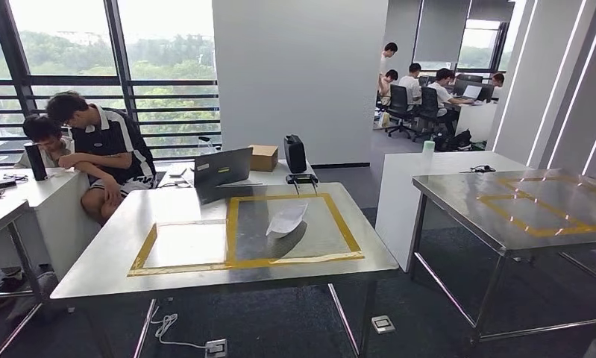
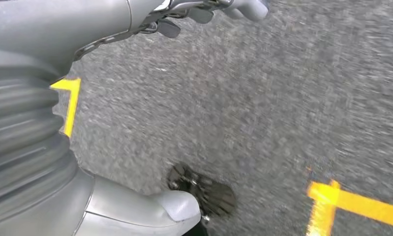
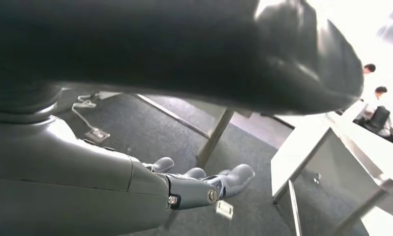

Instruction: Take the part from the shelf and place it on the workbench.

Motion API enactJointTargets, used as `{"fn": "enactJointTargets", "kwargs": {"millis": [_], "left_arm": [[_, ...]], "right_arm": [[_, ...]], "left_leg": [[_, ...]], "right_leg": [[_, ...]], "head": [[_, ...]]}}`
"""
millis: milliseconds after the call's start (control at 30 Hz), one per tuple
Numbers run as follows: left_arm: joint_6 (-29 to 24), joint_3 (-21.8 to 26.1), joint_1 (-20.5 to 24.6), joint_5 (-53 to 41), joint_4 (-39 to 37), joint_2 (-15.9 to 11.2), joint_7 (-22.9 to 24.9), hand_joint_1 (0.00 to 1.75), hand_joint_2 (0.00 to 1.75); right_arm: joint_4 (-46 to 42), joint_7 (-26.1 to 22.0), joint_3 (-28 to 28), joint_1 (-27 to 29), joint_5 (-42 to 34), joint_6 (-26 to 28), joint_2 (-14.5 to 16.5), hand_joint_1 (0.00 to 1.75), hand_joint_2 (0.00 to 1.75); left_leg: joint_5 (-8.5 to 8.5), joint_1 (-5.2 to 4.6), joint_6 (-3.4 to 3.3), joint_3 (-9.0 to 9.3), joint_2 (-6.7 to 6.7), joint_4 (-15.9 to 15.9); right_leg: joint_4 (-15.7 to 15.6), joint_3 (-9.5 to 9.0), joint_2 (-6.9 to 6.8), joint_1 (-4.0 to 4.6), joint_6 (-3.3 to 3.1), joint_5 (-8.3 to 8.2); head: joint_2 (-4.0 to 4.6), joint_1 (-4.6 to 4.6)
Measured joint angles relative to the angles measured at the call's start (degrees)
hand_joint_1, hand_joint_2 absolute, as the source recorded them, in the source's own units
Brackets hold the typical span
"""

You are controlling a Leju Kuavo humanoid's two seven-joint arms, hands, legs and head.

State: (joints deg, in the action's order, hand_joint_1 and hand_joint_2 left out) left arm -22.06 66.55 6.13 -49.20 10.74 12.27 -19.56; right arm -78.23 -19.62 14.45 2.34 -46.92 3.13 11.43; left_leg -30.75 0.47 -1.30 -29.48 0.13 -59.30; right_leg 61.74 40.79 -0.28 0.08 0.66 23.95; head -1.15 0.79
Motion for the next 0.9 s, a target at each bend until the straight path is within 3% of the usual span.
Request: {"fn": "enactJointTargets", "kwargs": {"millis": [67,100,133,167,200,233,300,333,367,433,467,500,567,600,633,700,733,767,833,867,900], "left_arm": [[0.0,0.0,0.0,0.0,0.0,-0.1,-0.1,0.0,1.75],[0.0,0.0,0.0,0.0,0.1,-0.1,-0.1,0.0,1.75],[0.0,0.0,0.0,0.0,0.1,-0.1,-0.1,0.0,1.75],[0.1,0.0,0.0,0.0,0.1,-0.1,-0.2,0.0,1.75],[0.1,0.0,0.0,0.0,0.0,-0.1,-0.2,0.0,1.75],[0.1,0.0,-0.1,0.0,0.0,-0.1,-0.3,0.0,1.75],[0.2,0.0,0.0,0.0,0.1,-0.1,-0.5,0.0,1.75],[0.2,0.0,0.0,0.0,0.1,-0.1,-0.6,0.0,1.75],[0.3,0.0,0.0,0.0,0.1,-0.1,-0.6,0.0,1.75],[0.4,0.0,0.0,0.0,0.1,-0.1,-0.7,0.0,1.75],[0.4,-0.1,0.0,0.0,0.1,-0.1,-0.8,0.0,1.75],[0.5,-0.1,-0.1,0.0,0.1,-0.1,-0.8,0.0,1.75],[0.5,-0.1,-0.2,0.0,0.1,-0.1,-0.9,0.0,1.75],[0.5,-0.1,-0.2,-0.1,0.1,-0.1,-1.0,0.0,1.75],[0.5,-0.1,-0.1,-0.2,0.1,-0.1,-1.0,0.0,1.75],[0.5,-0.1,-0.1,-0.2,0.0,-0.1,-1.0,0.0,1.75],[0.5,-0.1,-0.1,-0.2,0.0,-0.1,-1.0,0.0,1.75],[0.5,-0.1,-0.1,-0.2,0.1,-0.2,-1.1,0.0,1.75],[0.5,-0.1,0.1,-0.2,0.2,-0.2,-1.1,0.0,1.75],[0.5,-0.1,0.2,-0.2,0.2,-0.2,-1.2,0.0,1.75],[0.5,-0.1,0.2,-0.1,0.2,-0.2,-1.2,0.0,1.75]], "right_arm": [[0.0,0.2,0.2,0.1,0.1,-0.3,0.0,0.0,0.0],[0.0,0.4,0.2,0.1,0.2,-0.5,0.0,0.0,0.0],[0.1,0.6,0.2,0.1,0.2,-0.7,0.0,0.0,0.0],[0.1,0.7,0.2,0.2,0.2,-0.8,0.0,0.0,0.0],[0.1,0.7,0.2,0.2,0.2,-0.9,0.0,0.0,0.0],[0.1,0.7,0.3,0.2,0.2,-1.0,0.0,0.0,0.0],[0.1,0.7,0.3,-0.1,0.3,-1.2,0.1,0.0,0.0],[0.1,0.7,0.3,-0.2,0.3,-1.3,0.1,0.0,0.0],[0.1,0.8,0.3,-0.3,0.3,-1.4,0.1,0.0,0.0],[0.2,0.8,0.4,-0.4,0.3,-1.5,0.2,0.0,0.0],[0.2,0.8,0.5,-0.4,0.3,-1.5,0.2,0.0,0.0],[0.2,0.8,0.5,-0.4,0.3,-1.6,0.3,0.0,0.0],[0.2,0.9,0.6,-0.4,0.2,-1.8,0.4,0.0,0.0],[0.2,1.0,0.6,-0.4,0.2,-1.9,0.4,0.0,0.0],[0.2,1.1,0.7,-0.4,0.1,-2.1,0.5,0.0,0.0],[0.2,1.2,0.7,-0.4,0.1,-2.3,0.5,0.0,0.0],[0.2,1.2,0.7,-0.4,0.1,-2.4,0.5,0.0,0.0],[0.2,1.2,0.7,-0.4,0.1,-2.5,0.5,0.0,0.0],[0.1,1.3,0.7,-0.4,0.1,-2.7,0.6,0.0,0.0],[0.1,1.4,0.7,-0.5,0.1,-2.8,0.6,0.0,0.0],[0.1,1.5,0.7,-0.5,0.1,-2.9,0.6,0.0,0.0]], "left_leg": [[1.65,0.0,-0.31,-1.9,0.19,0.0],[2.54,-0.01,-0.3,-2.92,0.28,0.0],[3.45,-0.01,-0.22,-4.0,0.36,-0.1],[4.33,0.01,-0.11,-5.09,0.43,-0.2],[5.18,0.06,0.05,-6.24,0.47,-0.2],[6.0,0.14,0.29,-7.27,0.48,-0.3],[7.44,0.23,0.98,-8.53,0.43,-0.4],[8.08,0.26,1.38,-8.66,0.41,-0.2],[8.71,0.32,1.79,-8.59,0.4,0.0],[9.67,0.49,2.58,-8.52,0.32,0.6],[8.86,0.54,2.86,-8.93,0.23,0.2],[6.87,0.54,3.05,-9.52,0.13,-1.1],[0.61,0.53,3.19,-10.98,0.02,-7.0],[-1.63,0.51,3.23,-11.45,0.01,-10.7],[-2.39,0.47,3.23,-11.55,0.01,-13.8],[-0.19,0.27,2.84,-9.65,0.01,-15.4],[1.2,0.08,2.42,-7.27,0.01,-13.4],[1.41,-0.21,1.84,-3.93,0.03,-9.7],[-0.55,-0.77,1.05,2.4,0.08,-1.2],[-1.51,-1.03,0.83,4.06,0.09,1.4],[-1.62,-1.19,0.69,4.5,0.07,2.7]], "right_leg": [[6.4,1.19,0.07,-0.18,0.5,6.67],[10.0,1.5,0.09,-0.24,0.62,8.71],[12.8,1.28,0.1,-0.29,0.67,9.13],[14.0,0.35,0.12,-0.36,0.69,8.09],[13.4,-1.48,0.13,-0.44,0.73,6.37],[10.6,-4.44,0.14,-0.53,0.77,5.06],[1.7,-11.21,0.25,-0.38,0.6,6.3],[-1.8,-13.44,0.35,-0.22,0.28,7.54],[-3.7,-14.38,0.44,0.03,-0.15,8.46],[-4.3,-13.81,0.42,0.15,-1.21,7.65],[-4.4,-13.25,0.32,0.13,-1.74,6.93],[-4.5,-12.54,0.22,0.06,-2.25,6.09],[-4.6,-10.8,0.1,0.14,-2.87,4.47],[-4.5,-9.86,0.06,0.28,-3.0,3.7],[-4.4,-8.83,0.0,0.44,-3.05,2.94],[-4.1,-6.59,-0.1,0.8,-3.08,1.4],[-3.9,-5.55,-0.13,0.95,-3.05,0.64],[-3.8,-4.75,-0.15,1.06,-2.96,-0.04],[-3.5,-3.99,-0.27,1.09,-2.57,-1.15],[-3.5,-3.94,-0.39,0.95,-2.27,-1.65],[-3.5,-3.95,-0.48,0.82,-1.93,-2.18]], "head": [[0.03,0.05],[0.04,0.04],[0.04,0.04],[0.04,0.05],[0.04,0.05],[0.04,0.06],[0.03,0.06],[0.03,0.03],[0.03,-0.01],[0.05,-0.08],[0.05,-0.12],[0.06,-0.17],[0.06,-0.28],[0.06,-0.31],[0.06,-0.31],[0.06,-0.31],[0.05,-0.29],[0.05,-0.28],[0.04,-0.28],[0.04,-0.32],[0.04,-0.35]]}}
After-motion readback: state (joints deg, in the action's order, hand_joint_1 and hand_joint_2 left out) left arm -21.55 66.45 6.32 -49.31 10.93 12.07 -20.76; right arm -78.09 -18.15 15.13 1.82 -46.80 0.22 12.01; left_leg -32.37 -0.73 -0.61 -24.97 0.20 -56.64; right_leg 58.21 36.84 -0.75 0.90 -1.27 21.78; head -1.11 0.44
